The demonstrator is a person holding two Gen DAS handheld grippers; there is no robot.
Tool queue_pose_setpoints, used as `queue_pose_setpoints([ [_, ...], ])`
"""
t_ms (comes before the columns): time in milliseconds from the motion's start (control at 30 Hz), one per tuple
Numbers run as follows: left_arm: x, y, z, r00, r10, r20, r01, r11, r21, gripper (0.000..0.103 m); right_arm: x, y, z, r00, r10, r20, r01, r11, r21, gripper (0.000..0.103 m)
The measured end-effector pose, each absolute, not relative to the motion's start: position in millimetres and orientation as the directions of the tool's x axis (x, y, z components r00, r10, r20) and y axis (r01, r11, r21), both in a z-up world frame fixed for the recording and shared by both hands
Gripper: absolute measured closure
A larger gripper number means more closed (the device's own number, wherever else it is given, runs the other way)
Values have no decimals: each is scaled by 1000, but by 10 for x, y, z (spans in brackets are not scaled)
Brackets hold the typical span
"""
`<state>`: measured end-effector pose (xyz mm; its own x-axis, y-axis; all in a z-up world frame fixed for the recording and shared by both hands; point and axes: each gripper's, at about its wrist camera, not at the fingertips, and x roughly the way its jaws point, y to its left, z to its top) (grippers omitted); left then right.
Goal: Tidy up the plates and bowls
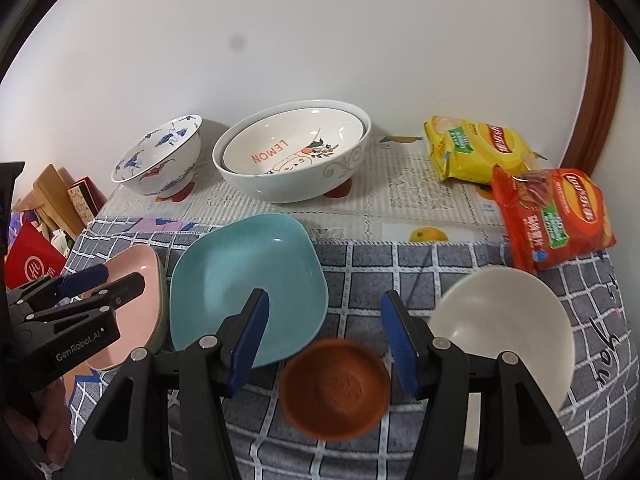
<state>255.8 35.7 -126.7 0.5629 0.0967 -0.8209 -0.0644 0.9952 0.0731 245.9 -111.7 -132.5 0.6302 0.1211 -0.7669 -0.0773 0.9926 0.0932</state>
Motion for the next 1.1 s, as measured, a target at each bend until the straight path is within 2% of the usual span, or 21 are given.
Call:
queue_pose_setpoints([
  [300,2849,286,-1370,562,61,-825,-23,998,58,52,2712,-1081,-1514,612,122,-781,-85,992,89,46],
  [500,3011,185,-1450,551,46,-833,10,998,62,52,2832,-1034,-1634,592,121,-797,-98,992,77,55],
  [567,3060,165,-1488,546,55,-836,10,997,72,52,2864,-997,-1683,583,105,-805,-105,993,54,61],
  [667,3115,155,-1537,536,48,-843,12,998,65,58,2883,-943,-1716,588,81,-805,-119,993,13,64],
  [800,3165,129,-1591,524,44,-851,24,998,66,65,2917,-923,-1753,576,103,-811,-136,990,29,68],
  [967,3216,134,-1658,509,58,-859,16,997,77,69,2972,-907,-1823,559,85,-825,-136,991,10,76],
  [1100,3240,120,-1702,499,55,-865,21,997,76,76,2999,-895,-1863,551,77,-831,-141,990,-2,81],
])
